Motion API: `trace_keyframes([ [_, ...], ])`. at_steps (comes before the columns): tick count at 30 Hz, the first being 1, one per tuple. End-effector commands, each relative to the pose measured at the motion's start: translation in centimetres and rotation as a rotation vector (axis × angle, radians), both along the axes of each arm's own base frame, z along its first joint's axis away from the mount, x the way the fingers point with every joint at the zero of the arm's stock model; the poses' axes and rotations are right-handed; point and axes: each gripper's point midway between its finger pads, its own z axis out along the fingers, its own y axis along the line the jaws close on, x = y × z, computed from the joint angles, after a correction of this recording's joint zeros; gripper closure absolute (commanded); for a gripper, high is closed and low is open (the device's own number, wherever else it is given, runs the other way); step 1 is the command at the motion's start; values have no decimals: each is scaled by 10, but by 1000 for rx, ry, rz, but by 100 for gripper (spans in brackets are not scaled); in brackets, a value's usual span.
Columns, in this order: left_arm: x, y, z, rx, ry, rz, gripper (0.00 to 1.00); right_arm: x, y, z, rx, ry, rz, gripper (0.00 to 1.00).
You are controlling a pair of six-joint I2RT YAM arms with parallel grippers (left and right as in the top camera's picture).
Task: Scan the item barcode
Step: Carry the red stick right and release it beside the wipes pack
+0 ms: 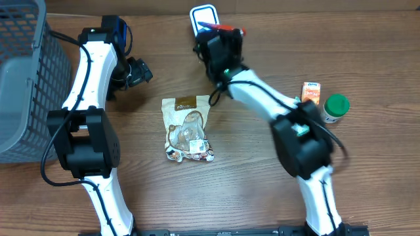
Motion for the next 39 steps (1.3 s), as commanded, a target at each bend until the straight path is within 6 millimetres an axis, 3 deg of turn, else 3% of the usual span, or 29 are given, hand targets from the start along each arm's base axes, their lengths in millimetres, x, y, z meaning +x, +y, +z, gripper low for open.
trace_keyframes([
  [1,4,-2,11,8,-30,-19,0,-23,6,82,399,-126,-35,97],
  [2,4,-2,11,8,-30,-19,0,-47,7,85,549,-37,-48,97],
  [7,4,-2,11,8,-30,-19,0,-120,-2,74,903,280,-181,97],
  [11,4,-2,11,8,-30,-19,0,-185,-29,37,969,615,-396,96],
  [14,4,-2,11,8,-30,-19,0,-215,-54,11,957,749,-547,96],
  [15,4,-2,11,8,-30,-19,0,-224,-71,-3,952,768,-638,96],
  [19,4,-2,11,8,-30,-19,0,-228,-106,-33,962,772,-769,96],
  [23,4,-2,11,8,-30,-19,0,-224,-144,-53,1006,731,-869,96],
  [26,4,-2,11,8,-30,-19,0,-225,-159,-60,1022,718,-913,96],
  [28,4,-2,11,8,-30,-19,0,-226,-166,-65,1028,713,-933,81],
  [30,4,-2,11,8,-30,-19,0,-227,-169,-68,1032,709,-942,73],
  [33,4,-2,11,8,-30,-19,0,-225,-170,-70,1040,703,-942,48],
  [35,4,-2,11,8,-30,-19,0,-223,-165,-70,1071,709,-933,41],
  [37,4,-2,11,8,-30,-19,0,-218,-148,-68,1161,736,-910,38],
  [39,4,-2,11,8,-30,-19,0,-213,-117,-62,1293,808,-833,38],
])
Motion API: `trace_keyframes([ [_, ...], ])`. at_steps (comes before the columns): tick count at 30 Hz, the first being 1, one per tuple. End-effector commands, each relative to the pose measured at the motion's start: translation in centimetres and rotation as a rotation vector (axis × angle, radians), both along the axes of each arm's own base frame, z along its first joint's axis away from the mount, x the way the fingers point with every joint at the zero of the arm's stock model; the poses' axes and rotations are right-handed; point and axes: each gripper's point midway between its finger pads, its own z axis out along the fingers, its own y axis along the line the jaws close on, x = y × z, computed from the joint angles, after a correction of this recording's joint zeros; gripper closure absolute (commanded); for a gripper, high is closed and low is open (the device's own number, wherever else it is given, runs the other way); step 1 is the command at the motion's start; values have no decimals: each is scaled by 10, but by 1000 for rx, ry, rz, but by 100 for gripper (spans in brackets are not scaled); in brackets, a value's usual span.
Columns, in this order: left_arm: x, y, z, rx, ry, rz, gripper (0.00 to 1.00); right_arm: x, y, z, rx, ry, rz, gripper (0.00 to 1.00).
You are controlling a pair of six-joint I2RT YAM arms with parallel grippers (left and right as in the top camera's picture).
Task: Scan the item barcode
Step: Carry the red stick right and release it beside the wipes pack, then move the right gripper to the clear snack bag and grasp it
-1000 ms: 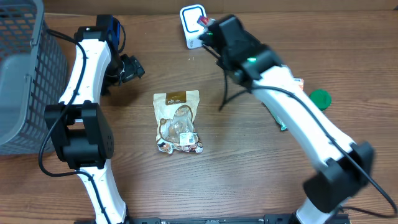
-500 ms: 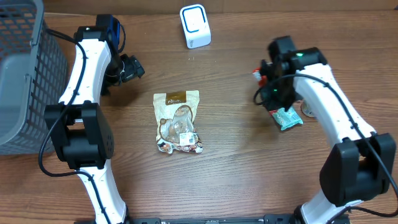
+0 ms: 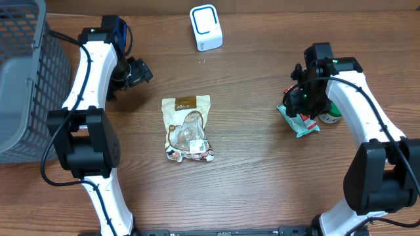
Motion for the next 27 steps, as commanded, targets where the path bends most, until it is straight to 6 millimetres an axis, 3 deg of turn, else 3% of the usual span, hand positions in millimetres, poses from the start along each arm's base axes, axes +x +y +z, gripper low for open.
trace_keyframes([
  [1,4,-2,11,8,-31,-19,0,5,55,10,277,-20,27,38],
  [4,4,-2,11,8,-31,-19,0,7,99,25,462,-46,99,35],
  [8,4,-2,11,8,-31,-19,0,13,143,33,527,-89,135,32],
  [14,4,-2,11,8,-31,-19,0,33,203,34,413,-238,-6,33],
  [19,4,-2,11,8,-31,-19,0,33,254,36,320,-404,25,32],
  [24,4,-2,11,8,-31,-19,0,23,290,19,212,-513,89,32],
  [27,4,-2,11,8,-31,-19,0,20,296,-14,97,-537,108,32],
])
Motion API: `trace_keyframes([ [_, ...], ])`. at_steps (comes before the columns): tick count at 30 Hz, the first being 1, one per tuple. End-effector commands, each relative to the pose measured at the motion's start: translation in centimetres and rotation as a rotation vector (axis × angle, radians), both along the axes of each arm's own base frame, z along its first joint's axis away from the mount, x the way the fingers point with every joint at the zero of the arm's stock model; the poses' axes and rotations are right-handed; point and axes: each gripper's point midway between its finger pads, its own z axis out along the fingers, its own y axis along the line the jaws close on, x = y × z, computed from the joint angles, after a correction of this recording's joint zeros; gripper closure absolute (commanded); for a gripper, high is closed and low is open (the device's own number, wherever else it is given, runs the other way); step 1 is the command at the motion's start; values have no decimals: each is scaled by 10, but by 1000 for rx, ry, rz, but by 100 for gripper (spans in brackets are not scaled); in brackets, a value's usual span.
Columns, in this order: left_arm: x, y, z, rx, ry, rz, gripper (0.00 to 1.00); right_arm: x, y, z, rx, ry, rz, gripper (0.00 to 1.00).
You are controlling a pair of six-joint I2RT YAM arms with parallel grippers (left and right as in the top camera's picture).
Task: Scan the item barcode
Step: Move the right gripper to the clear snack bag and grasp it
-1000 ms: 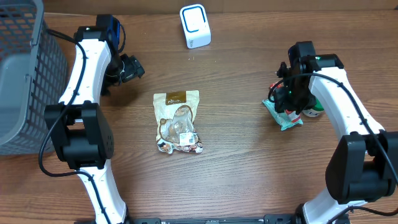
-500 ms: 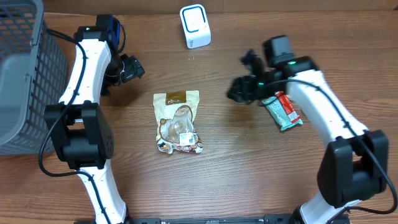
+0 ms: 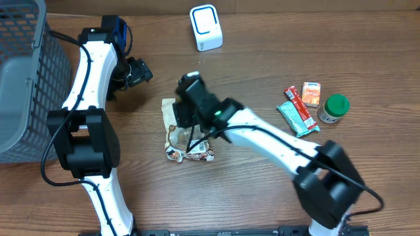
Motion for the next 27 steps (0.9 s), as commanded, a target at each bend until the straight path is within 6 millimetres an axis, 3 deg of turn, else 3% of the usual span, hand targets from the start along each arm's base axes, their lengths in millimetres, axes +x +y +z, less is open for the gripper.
trace_keyframes([
  [1,4,-2,11,8,-31,-19,0,14,-18,-37,-165,-66,-111,32],
  [4,4,-2,11,8,-31,-19,0,17,-31,-55,-242,-65,-141,32],
  [7,4,-2,11,8,-31,-19,0,20,-55,-61,-303,-48,-214,32],
  [16,4,-2,11,8,-31,-19,0,6,-149,-64,-415,167,-492,29],
  [21,4,-2,11,8,-31,-19,0,-14,-164,-57,-337,355,-511,29],
  [27,4,-2,11,8,-31,-19,0,-17,-160,-6,-234,320,-359,27],
])
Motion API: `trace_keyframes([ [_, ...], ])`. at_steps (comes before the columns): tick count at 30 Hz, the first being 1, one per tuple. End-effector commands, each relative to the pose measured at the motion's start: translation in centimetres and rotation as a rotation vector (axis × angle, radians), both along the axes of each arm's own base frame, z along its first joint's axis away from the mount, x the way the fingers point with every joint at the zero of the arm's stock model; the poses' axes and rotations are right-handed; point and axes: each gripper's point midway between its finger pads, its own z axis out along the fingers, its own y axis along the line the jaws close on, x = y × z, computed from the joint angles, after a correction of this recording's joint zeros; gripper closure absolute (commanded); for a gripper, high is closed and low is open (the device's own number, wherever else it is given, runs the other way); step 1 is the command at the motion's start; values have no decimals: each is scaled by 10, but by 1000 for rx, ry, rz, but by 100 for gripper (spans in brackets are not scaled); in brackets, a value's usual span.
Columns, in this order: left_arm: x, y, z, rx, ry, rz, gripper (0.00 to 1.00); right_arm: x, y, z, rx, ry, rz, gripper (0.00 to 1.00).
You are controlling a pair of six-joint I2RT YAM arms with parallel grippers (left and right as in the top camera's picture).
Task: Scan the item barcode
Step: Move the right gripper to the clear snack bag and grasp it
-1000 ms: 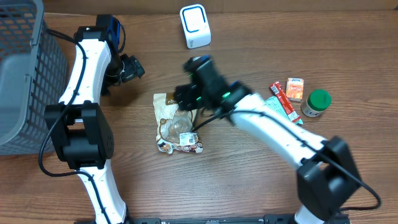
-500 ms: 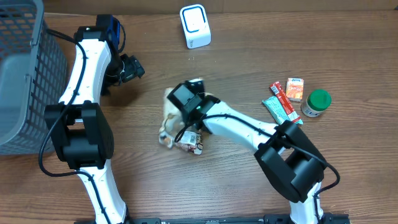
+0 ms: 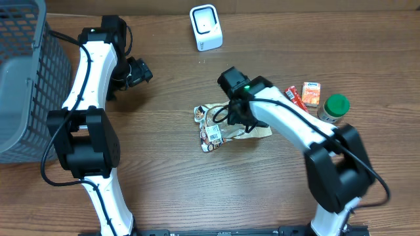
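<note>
A white scanner (image 3: 206,26) with a blue-rimmed face stands at the back of the table. A tan snack bag (image 3: 220,130) lies turned sideways at mid-table, a white label showing on its left end. My right gripper (image 3: 237,120) is down on the bag's upper middle and looks shut on it; the wrist body hides the fingers. Far to the left, my left gripper (image 3: 138,71) hangs near the table with nothing in it; its jaw gap is too dark to read.
A grey wire basket (image 3: 26,78) fills the left edge. At the right sit a red-and-green bar (image 3: 296,98), partly behind my right arm, a small orange box (image 3: 311,93) and a green-lidded jar (image 3: 335,107).
The snack bag lay upright left of centre with my right gripper over its top. Now it lies further right, turned sideways, with the gripper on it. The left arm is unchanged.
My right gripper was at the scanner with a red item. Then it was at the right by the bar lying beside the jar. Then it stood over the snack bag at centre. Now the bag is shifted right and rotated.
</note>
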Motion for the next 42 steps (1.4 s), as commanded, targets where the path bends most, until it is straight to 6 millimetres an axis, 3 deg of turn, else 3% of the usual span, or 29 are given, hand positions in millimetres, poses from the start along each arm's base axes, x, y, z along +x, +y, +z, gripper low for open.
trace_keyframes([
  [1,4,-2,11,8,-31,-19,0,-3,16,50,130,-69,104,25],
  [4,4,-2,11,8,-31,-19,0,-3,11,65,134,-97,137,22],
  [8,4,-2,11,8,-31,-19,0,-1,-4,61,133,-68,100,19],
  [17,4,-2,11,8,-31,-19,0,-6,-1,29,192,68,202,20],
  [29,4,-2,11,7,-31,-19,0,5,-2,-2,151,74,214,21],
  [42,4,-2,11,8,-31,-19,0,-10,-11,-50,121,124,207,24],
])
